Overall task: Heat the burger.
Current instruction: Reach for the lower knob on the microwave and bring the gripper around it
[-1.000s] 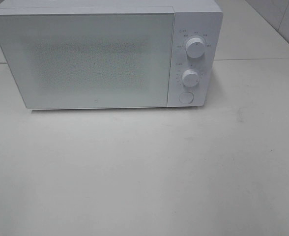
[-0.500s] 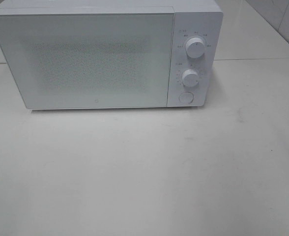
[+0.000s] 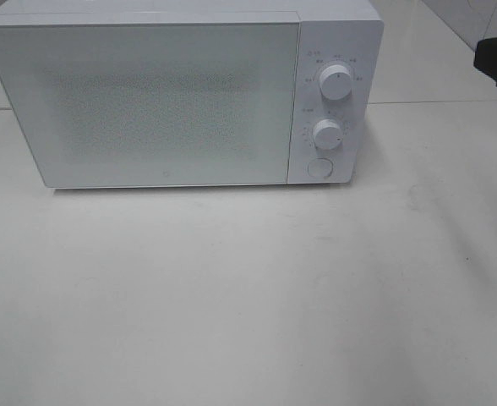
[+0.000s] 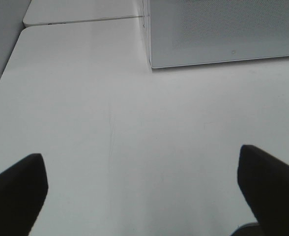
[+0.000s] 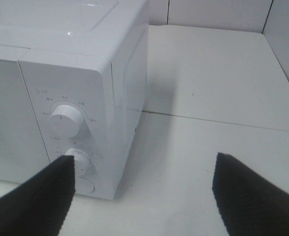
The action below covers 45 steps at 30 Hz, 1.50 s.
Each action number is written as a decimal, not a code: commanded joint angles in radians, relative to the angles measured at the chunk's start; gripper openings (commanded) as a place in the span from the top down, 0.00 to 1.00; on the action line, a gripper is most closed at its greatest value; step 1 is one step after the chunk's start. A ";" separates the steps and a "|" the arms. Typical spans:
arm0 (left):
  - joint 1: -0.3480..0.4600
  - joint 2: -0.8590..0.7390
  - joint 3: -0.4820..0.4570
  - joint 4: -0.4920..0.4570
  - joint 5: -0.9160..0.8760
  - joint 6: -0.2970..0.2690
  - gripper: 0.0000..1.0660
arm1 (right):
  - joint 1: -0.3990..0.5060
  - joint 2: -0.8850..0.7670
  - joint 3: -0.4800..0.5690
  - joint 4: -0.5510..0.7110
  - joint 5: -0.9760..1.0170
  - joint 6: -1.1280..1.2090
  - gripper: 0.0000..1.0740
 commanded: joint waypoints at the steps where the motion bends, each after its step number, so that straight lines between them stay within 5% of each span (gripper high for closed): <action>1: 0.004 -0.025 0.003 -0.006 -0.014 -0.005 0.08 | -0.004 0.033 -0.003 -0.006 -0.084 0.012 0.30; 8: 0.004 -0.025 0.003 -0.006 -0.014 -0.005 0.08 | -0.002 0.150 0.051 0.016 -0.314 -0.015 0.30; 15: 0.004 -0.025 0.003 -0.006 -0.014 -0.005 0.08 | 0.024 0.247 0.144 0.264 -0.548 -0.255 0.30; 23: 0.004 -0.025 0.003 -0.006 -0.014 -0.005 0.08 | 0.214 0.390 0.208 0.595 -0.876 -0.492 0.30; 45: 0.004 -0.025 0.003 -0.006 -0.014 -0.005 0.08 | 0.493 0.712 0.166 0.864 -1.288 -0.488 0.30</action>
